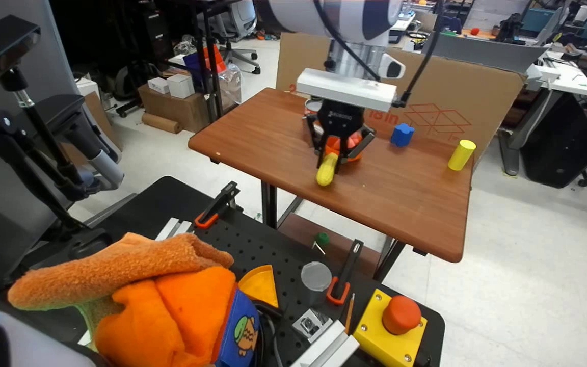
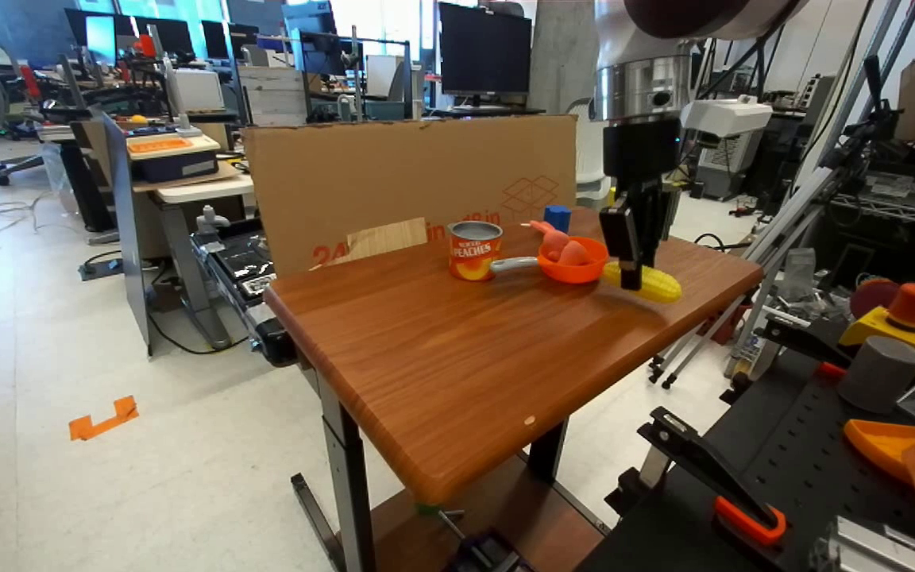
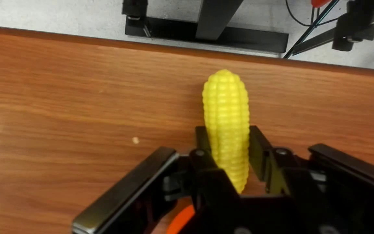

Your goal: Move the maize to the left

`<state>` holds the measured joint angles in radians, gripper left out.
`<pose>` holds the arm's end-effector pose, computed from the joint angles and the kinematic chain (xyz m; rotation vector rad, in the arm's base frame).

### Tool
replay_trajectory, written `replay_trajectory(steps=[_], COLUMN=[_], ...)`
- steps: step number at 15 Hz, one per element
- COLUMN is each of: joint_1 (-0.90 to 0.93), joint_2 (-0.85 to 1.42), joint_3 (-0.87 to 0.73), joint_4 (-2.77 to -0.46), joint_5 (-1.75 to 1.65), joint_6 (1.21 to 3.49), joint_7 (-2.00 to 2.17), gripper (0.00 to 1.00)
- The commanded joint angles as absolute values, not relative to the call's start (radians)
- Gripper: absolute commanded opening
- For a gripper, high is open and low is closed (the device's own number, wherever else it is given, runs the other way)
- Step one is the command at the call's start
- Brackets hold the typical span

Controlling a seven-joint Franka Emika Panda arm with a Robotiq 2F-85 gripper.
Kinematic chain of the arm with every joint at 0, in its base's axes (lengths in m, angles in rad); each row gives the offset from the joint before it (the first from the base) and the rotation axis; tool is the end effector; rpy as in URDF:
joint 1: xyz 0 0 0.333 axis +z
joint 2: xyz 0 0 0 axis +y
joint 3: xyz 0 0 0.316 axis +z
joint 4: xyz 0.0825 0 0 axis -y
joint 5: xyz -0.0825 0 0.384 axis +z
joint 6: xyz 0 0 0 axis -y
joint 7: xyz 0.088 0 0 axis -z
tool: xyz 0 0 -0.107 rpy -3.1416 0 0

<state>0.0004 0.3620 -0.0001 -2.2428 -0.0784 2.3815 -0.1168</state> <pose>0.5185 -0.0006 0.1877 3.0750 0.2775 -0.3497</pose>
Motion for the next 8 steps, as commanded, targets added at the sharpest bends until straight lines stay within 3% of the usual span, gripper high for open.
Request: replay_trajectory(steps=[1, 8], joint_1=[0.068, 0.141], joint_2=[0.364, 0.399], joint_3=[0.027, 0.042], joint_4=[-2.295, -2.256], joint_5=[-0.115, -0.132], joint_6=[2.448, 2.441], joint_7=[-0.031, 0.058], gripper=[0.08, 0.08])
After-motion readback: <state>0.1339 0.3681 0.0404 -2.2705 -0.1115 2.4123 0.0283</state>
